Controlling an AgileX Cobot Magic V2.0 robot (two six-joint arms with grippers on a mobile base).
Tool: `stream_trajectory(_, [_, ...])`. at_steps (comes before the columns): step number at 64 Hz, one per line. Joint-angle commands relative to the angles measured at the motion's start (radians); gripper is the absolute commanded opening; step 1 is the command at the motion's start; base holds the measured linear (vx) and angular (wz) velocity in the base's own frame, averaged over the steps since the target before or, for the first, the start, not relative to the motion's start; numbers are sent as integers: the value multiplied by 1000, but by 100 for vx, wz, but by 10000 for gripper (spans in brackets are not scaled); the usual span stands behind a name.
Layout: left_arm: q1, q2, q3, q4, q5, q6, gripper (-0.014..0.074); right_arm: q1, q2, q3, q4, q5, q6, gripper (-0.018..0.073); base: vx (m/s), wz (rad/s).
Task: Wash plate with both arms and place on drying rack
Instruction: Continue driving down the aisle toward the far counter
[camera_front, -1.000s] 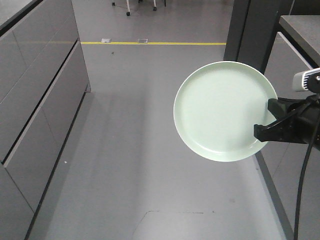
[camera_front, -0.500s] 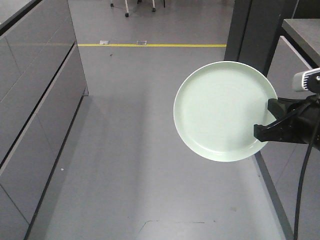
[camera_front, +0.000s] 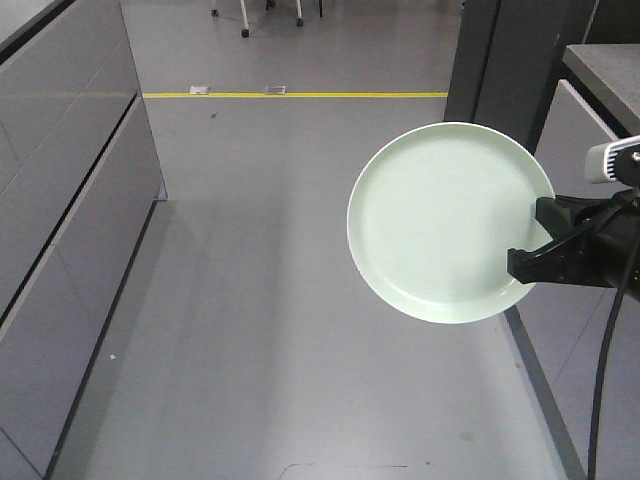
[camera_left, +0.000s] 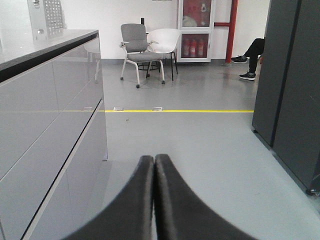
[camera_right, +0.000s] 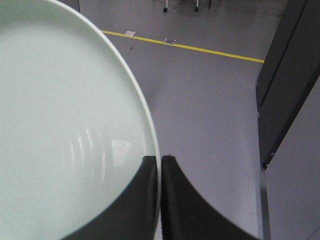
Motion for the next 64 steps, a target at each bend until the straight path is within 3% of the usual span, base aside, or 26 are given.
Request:
stream_trajectory(1, [-4, -16, 16, -6, -70, -5, -6, -5, -19, -28, 0, -80, 0, -10, 13, -4])
stream_trajectory(64, [-4, -16, 16, -6, -70, -5, -6, -5, -19, -28, 0, -80, 0, -10, 13, -3])
